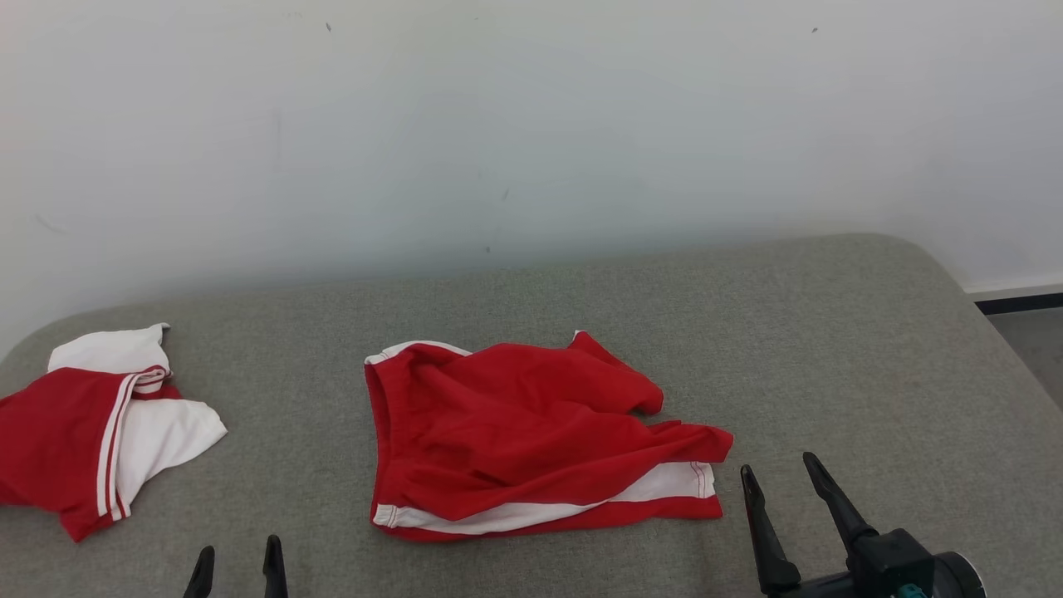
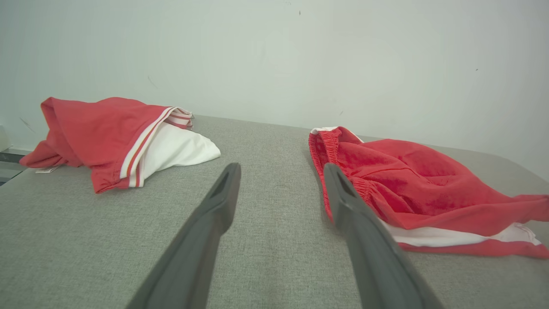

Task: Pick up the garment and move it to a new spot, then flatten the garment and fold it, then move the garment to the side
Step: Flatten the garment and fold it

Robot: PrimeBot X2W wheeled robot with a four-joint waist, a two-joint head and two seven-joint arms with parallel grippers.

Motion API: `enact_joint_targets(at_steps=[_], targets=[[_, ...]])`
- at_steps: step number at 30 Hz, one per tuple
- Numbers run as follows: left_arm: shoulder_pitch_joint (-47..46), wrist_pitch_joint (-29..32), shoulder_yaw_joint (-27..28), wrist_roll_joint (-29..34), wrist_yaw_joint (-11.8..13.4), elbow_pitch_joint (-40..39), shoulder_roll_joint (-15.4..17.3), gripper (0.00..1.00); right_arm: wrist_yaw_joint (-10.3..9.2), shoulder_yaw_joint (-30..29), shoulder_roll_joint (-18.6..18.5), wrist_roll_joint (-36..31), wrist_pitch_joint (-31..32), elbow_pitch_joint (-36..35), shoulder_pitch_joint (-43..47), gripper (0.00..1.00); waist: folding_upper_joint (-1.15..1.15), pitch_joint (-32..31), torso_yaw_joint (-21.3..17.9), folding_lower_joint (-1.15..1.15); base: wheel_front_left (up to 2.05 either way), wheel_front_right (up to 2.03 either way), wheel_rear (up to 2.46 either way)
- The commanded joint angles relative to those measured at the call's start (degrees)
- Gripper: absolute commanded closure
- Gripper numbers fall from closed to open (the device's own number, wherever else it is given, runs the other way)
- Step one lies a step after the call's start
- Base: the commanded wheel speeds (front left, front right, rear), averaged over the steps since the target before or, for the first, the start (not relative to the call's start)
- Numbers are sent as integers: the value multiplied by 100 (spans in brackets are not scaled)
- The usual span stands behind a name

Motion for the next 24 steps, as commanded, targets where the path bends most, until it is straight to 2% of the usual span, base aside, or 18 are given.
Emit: enact_joint_targets(at_steps=[1, 11, 16, 24], targets=[[49, -4, 1, 18, -3, 14, -1, 0, -15, -3, 15, 10, -27, -7, -12, 0, 0, 10, 4, 0, 0, 0, 0], [-23, -4, -5, 23, -24, 25, -2, 0, -15, -49, 19, 59, -27, 67, -48, 0, 0, 88, 32, 0, 0, 0, 0], [-121, -5, -169, 9, -121, 135, -3, 0, -15, -105, 19, 112, 64, 244, -102, 0, 0, 131, 49, 0, 0, 0, 0], [-937, 77, -825, 183, -330, 1249, 165, 0, -15, -186, 16, 239, 1259, 1175, -817, 0, 0, 428, -16, 0, 0, 0, 0]])
